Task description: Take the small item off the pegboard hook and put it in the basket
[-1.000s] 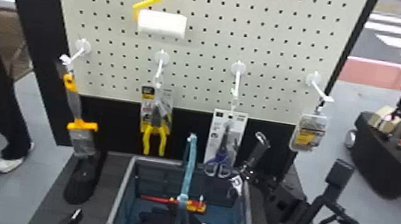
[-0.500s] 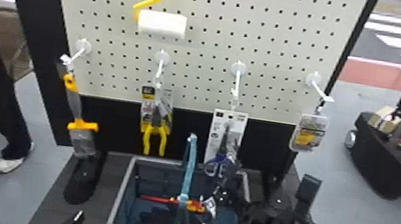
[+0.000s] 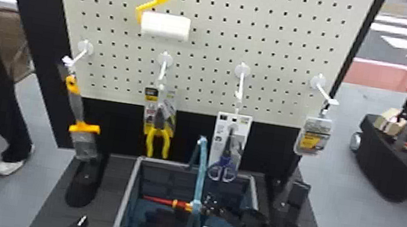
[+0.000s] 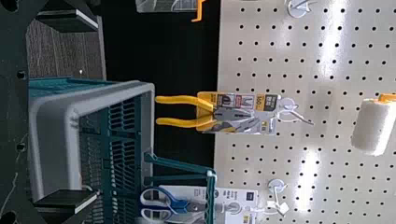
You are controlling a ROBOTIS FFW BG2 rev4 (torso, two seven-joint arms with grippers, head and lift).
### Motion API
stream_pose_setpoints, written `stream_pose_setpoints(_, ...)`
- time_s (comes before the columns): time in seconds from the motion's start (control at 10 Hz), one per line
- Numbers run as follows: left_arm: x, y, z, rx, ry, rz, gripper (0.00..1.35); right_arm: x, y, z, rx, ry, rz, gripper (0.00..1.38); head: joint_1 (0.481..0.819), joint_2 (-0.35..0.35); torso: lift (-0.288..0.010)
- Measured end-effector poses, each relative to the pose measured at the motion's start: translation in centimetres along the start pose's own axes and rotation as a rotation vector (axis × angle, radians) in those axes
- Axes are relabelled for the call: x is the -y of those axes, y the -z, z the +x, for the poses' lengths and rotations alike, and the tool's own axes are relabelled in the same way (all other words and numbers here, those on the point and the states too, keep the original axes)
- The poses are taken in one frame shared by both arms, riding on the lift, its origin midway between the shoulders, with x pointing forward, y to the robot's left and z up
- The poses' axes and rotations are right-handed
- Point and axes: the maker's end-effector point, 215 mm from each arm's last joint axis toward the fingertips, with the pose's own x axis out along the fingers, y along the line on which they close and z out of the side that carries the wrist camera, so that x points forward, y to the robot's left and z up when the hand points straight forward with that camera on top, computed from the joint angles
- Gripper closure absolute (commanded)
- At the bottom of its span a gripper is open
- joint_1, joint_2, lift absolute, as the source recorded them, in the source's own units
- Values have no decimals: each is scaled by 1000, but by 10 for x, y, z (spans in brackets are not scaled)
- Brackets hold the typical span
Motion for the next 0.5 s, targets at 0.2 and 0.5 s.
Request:
stream_pose_setpoints(0.2, -1, 1, -1, -2, -2, -1, 50, 0, -14, 1, 8, 0, -41, 160, 549, 0, -100)
stream_pose_setpoints(0.5, 0, 3, -1, -4, -1, -4, 50, -1, -18, 2, 12, -3, -45, 186, 549, 0, -100)
